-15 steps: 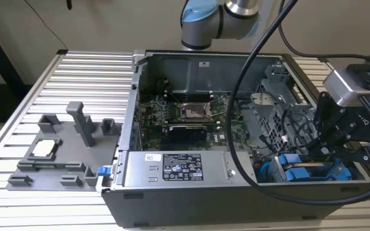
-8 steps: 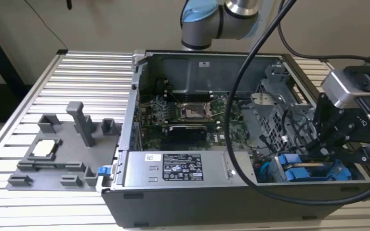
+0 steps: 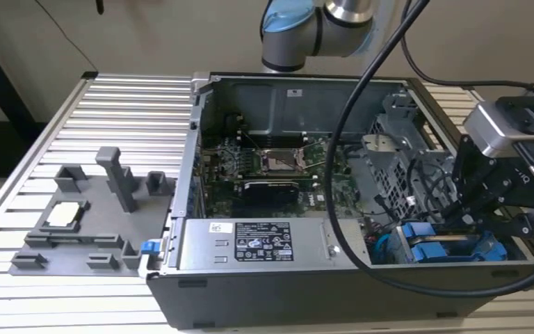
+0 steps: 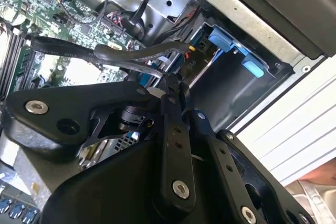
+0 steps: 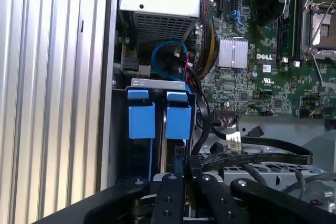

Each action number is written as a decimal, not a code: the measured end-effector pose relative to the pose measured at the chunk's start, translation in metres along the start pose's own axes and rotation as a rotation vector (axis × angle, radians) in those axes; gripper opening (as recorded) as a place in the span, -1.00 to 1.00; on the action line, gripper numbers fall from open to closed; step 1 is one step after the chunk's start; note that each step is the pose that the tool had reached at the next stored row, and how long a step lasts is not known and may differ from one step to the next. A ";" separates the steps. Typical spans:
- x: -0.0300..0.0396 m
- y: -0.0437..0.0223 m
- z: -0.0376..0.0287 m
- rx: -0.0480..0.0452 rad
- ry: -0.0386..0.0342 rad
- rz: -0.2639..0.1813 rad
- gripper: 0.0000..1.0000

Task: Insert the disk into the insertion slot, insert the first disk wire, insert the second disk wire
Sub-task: 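Insert the second disk wire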

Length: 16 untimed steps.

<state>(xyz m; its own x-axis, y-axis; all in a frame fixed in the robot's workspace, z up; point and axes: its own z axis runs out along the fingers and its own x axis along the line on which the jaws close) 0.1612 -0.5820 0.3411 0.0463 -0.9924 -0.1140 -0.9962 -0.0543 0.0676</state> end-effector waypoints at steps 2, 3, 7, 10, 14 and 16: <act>0.0002 -0.0009 0.0005 -0.0004 0.0001 0.000 -0.69; 0.0002 -0.0013 0.0007 -0.0003 0.0004 0.000 -0.69; 0.0007 -0.0023 0.0046 -0.0003 0.0018 0.000 -0.69; 0.0009 -0.0024 0.0058 -0.0002 0.0009 0.000 -0.69; 0.0009 -0.0026 0.0068 -0.0001 -0.0009 0.000 -0.65; 0.0009 -0.0026 0.0062 -0.0002 0.0001 0.000 -0.52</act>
<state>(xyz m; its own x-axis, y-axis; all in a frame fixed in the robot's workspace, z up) 0.1633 -0.5821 0.3347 0.0463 -0.9924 -0.1139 -0.9962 -0.0542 0.0678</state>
